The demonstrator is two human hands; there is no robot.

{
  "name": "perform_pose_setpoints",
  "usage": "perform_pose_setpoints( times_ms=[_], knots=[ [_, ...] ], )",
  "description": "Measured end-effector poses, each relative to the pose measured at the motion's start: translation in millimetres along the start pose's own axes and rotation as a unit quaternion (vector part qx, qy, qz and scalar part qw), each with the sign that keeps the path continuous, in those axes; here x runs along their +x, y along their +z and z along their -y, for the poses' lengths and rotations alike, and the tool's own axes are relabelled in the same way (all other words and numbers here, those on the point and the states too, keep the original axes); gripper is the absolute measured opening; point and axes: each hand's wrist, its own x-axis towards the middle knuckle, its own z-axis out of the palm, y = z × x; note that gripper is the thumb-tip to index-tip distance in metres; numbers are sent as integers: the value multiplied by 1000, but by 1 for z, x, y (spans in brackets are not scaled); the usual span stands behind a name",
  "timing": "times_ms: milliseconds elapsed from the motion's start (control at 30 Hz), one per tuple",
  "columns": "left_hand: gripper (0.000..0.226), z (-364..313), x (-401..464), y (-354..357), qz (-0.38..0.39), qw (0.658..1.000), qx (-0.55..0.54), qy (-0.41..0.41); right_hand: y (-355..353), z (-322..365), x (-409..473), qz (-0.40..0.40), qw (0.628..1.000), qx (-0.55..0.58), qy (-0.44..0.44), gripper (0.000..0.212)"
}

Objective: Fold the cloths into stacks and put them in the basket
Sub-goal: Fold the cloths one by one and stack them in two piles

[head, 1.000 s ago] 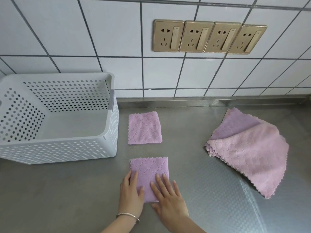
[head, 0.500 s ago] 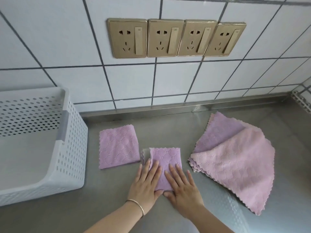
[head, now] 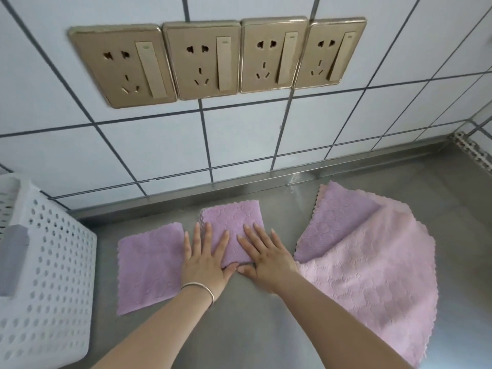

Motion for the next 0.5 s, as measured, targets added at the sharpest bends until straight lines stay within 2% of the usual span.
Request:
perform_pose_setpoints(
  times_ms=[33, 100, 167, 233, 267, 333, 400, 500],
  knots=[
    [75, 0, 1, -2, 16, 1000, -5, -8, -4, 1, 2, 7, 1000, 2, 0, 83],
    [87, -4, 0, -6, -1, 1000, -1, -20, -7, 6, -2, -20, 1000, -4, 9, 76],
    [94, -9, -3, -11, -12, 1000, 16, -24, -7, 14, -24, -136, 988, 52, 46, 63],
    [87, -18, -10, -20, -32, 999, -4, -18, 8, 15, -55, -282, 950, 119, 60, 45],
    [80, -26, -13, -25, -58, 998, -23, 12, 18, 11, -74, -322, 932, 137, 96, 40],
    [72, -45, -18, -27, -127, 987, -37, 96, 36, -1, -108, -351, 901, 155, 205, 33],
    [69, -68, -21, -33, -152, 974, -64, 156, 46, -14, -126, -338, 880, 154, 296, 28],
    [63, -104, -26, -38, -147, 960, -109, 214, 48, -30, -141, -316, 884, 145, 313, 18]
  ],
)
